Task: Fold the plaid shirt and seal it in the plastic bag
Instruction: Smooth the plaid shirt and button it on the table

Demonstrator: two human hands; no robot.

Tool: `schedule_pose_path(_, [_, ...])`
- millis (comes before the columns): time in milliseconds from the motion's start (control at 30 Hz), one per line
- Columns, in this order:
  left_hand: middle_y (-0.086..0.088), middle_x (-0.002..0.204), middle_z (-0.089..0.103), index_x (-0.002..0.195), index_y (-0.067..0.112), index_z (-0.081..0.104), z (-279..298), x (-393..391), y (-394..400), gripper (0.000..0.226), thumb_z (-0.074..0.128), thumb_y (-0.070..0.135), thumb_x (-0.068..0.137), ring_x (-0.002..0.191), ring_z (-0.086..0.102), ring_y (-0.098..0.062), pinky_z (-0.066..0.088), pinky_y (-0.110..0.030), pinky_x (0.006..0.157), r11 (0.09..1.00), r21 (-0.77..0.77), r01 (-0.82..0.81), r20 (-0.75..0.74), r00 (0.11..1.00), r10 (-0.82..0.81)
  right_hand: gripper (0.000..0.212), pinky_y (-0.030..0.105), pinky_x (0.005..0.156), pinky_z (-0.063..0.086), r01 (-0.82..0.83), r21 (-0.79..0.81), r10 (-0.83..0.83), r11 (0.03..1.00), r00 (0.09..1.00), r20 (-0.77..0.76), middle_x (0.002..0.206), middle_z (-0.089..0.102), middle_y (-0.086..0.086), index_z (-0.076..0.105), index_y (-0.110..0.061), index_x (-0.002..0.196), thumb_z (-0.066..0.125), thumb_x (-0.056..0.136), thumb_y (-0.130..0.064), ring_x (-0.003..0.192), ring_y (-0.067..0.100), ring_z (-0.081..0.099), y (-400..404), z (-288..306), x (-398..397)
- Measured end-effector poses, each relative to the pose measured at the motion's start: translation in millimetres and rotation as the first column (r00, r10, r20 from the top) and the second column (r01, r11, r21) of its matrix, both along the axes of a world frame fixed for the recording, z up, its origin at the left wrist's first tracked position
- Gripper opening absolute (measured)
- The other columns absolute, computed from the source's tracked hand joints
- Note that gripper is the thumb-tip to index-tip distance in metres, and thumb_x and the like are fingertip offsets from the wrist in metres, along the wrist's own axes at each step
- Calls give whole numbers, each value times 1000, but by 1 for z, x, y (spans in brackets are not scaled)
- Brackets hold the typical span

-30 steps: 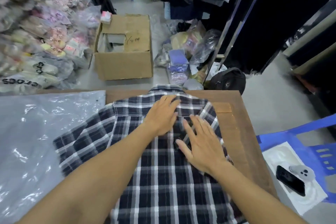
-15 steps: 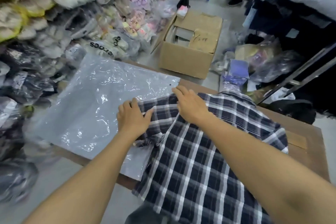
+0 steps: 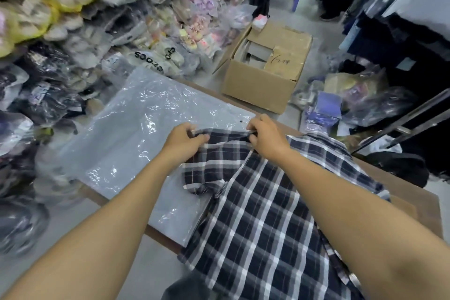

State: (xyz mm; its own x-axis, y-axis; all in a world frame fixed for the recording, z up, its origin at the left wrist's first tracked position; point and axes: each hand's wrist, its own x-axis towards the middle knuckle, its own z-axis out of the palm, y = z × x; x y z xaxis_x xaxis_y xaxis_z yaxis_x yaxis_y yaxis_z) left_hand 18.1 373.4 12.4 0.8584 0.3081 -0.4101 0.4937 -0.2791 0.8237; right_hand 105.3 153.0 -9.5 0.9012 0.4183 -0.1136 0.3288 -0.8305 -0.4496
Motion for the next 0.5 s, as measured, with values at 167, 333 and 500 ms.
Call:
schedule_pose_path(167, [-8, 91, 70, 83, 12, 58, 49, -8, -32, 15, 69, 19, 90, 85, 70, -23, 56, -42, 88, 926, -208, 316, 35, 948, -316, 25, 36, 78, 46, 30, 152, -23, 988, 999, -43, 103, 46, 3, 57, -18, 85, 63, 85, 6, 88, 23, 49, -22, 11, 3])
schedule_pose_path(333, [5, 103, 68, 97, 22, 64, 46, -37, -110, 30, 63, 51, 89, 92, 66, -12, 54, -33, 84, 646, -29, 763, -109, 640, -760, 31, 39, 70, 46, -110, -131, 114, 985, 993, 19, 102, 55, 4, 69, -20, 88, 58, 81, 9, 93, 30, 55, -59, 11, -4])
schedule_pose_path(500, [4, 94, 65, 94, 17, 66, 5, -42, -130, 24, 55, 38, 98, 85, 62, -15, 56, -41, 82, 625, 315, 714, 19, 654, -756, 23, 38, 69, 45, -49, -205, 69, 978, 993, 93, 115, 58, 9, 71, -10, 106, 58, 90, 0, 109, 32, 52, -75, 2, -17])
